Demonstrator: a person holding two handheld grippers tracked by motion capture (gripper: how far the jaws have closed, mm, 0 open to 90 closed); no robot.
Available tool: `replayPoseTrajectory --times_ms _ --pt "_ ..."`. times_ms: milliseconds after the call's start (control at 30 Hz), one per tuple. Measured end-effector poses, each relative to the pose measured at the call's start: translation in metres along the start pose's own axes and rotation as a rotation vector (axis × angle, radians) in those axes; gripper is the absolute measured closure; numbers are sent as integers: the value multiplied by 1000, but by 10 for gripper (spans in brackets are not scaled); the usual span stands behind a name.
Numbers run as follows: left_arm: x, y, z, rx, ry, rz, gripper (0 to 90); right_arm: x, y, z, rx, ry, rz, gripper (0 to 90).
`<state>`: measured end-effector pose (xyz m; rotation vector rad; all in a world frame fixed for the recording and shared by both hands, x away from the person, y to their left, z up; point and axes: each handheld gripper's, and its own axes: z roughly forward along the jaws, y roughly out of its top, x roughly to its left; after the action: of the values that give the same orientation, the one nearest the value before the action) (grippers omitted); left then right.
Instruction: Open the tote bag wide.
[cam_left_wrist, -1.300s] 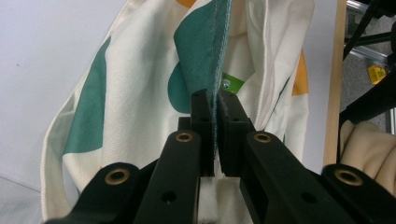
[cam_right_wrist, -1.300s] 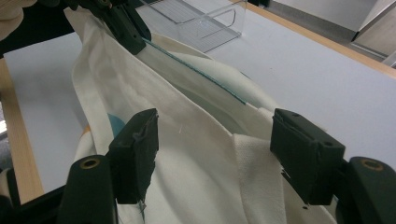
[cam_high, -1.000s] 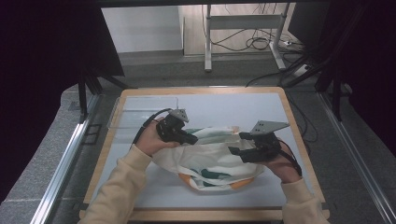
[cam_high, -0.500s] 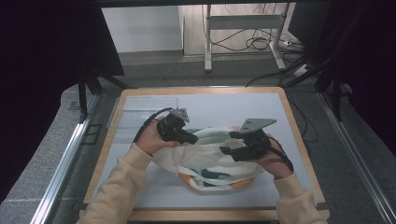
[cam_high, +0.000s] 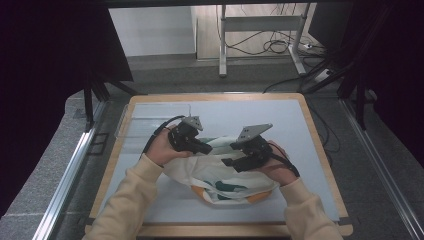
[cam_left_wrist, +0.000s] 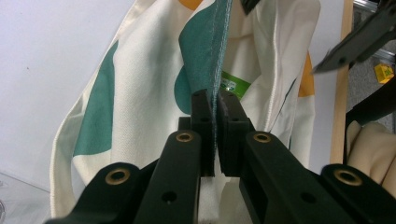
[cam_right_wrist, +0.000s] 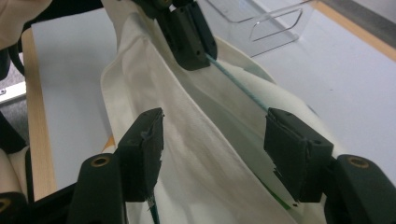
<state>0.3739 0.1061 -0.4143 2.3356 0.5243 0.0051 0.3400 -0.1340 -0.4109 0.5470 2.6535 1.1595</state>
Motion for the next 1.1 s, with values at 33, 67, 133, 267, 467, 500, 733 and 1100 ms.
replayPoseTrajectory --times_ms 33,67,133,267,467,500,733,1100 --pt "0 0 0 6 1 6 872 1 0 2 6 2 -5 390" --pt "-1 0 0 -3 -1 -7 872 1 0 4 11 6 -12 399" --pt "-1 0 0 -2 3 -5 872 3 -1 6 20 13 -15 425" --pt "-1 0 0 -1 5 -3 872 4 -4 7 34 17 -23 531" --pt "-1 -1 1 -9 8 -15 872 6 -12 7 53 45 -28 741" --pt "-1 0 1 -10 10 -14 872 6 -14 6 52 48 -28 770" --pt "-1 1 0 -16 34 -20 873 9 -21 5 38 60 -36 859" --pt "-2 5 -2 -19 63 -13 873 14 -27 0 19 73 -39 864"
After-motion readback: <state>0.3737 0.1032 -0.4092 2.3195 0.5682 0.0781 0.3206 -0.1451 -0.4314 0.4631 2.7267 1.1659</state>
